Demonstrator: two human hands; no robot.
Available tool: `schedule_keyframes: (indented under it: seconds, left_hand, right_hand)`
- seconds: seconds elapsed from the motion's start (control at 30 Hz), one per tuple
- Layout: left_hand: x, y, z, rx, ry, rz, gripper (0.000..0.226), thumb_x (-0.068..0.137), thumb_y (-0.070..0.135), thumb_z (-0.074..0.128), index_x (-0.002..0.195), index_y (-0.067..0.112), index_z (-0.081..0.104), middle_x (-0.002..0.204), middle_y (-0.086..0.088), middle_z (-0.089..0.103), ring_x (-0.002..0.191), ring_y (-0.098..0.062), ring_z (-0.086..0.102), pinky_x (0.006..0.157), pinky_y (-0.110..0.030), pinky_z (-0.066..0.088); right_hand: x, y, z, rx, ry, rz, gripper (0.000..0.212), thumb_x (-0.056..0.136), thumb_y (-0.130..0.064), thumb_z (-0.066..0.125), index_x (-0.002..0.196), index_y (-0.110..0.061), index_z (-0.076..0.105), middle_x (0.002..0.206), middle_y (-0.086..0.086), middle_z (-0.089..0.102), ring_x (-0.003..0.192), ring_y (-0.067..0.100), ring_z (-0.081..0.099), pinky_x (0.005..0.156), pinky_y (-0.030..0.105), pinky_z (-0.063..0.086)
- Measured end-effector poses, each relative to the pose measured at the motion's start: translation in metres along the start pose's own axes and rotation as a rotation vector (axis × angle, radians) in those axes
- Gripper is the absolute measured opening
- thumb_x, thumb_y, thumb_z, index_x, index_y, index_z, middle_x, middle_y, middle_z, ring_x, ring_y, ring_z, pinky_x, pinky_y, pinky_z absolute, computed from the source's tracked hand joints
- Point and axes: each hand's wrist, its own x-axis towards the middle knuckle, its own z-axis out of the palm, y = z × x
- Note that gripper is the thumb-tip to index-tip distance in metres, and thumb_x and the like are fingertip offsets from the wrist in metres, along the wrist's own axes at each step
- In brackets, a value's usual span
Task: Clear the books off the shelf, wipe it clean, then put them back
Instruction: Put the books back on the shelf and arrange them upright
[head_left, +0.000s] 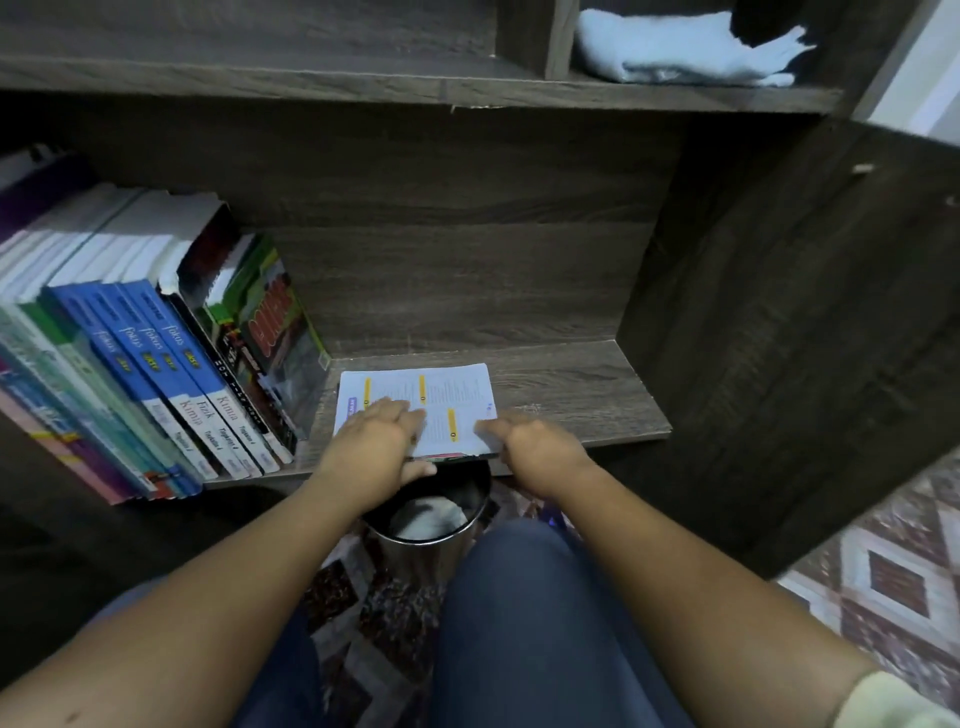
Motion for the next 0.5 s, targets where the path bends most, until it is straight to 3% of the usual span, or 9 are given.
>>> schedule_keyframes:
  seconds: [0.23,0.4,0.5]
  left_hand:
    - [-0.006,0.107,-0.004,-0.169,0.008,0.138,0.050,0.091,0.049,0.054,0.133,0.022,0.050,0.130,-0.003,0.054,0.121,-0.023,0.049,0.099,-0.036,0.042]
    - [-0.002,0.191,-0.021,-0.188,-0.174,0.315,0.033,0.093,0.049,0.053,0.113,0.024,0.061,0.113,-0.001,0.064,0.097,-0.019,0.058,0.084,-0.034,0.049]
    - [-0.003,0.239,-0.026,-0.124,-0.265,0.443,0.029,0.092,0.048,0.053,0.112,0.029,0.062,0.111,0.005,0.064,0.095,-0.013,0.058,0.084,-0.037,0.051]
  right_hand:
    - [-0.099,0.045,-0.012,-0.036,0.165,0.173,0.036,0.092,-0.019,0.051,0.128,-0.022,0.055,0.122,0.007,0.060,0.109,0.028,0.057,0.089,0.036,0.045]
    - [-0.177,0.082,-0.022,0.121,0.218,0.257,0.034,0.091,-0.027,0.053,0.124,-0.025,0.059,0.120,0.006,0.063,0.110,0.027,0.058,0.091,0.040,0.048]
    - [-0.217,0.103,-0.020,0.140,0.227,0.318,0.029,0.092,-0.029,0.052,0.120,-0.028,0.060,0.114,0.004,0.066,0.105,0.025,0.061,0.087,0.038,0.051]
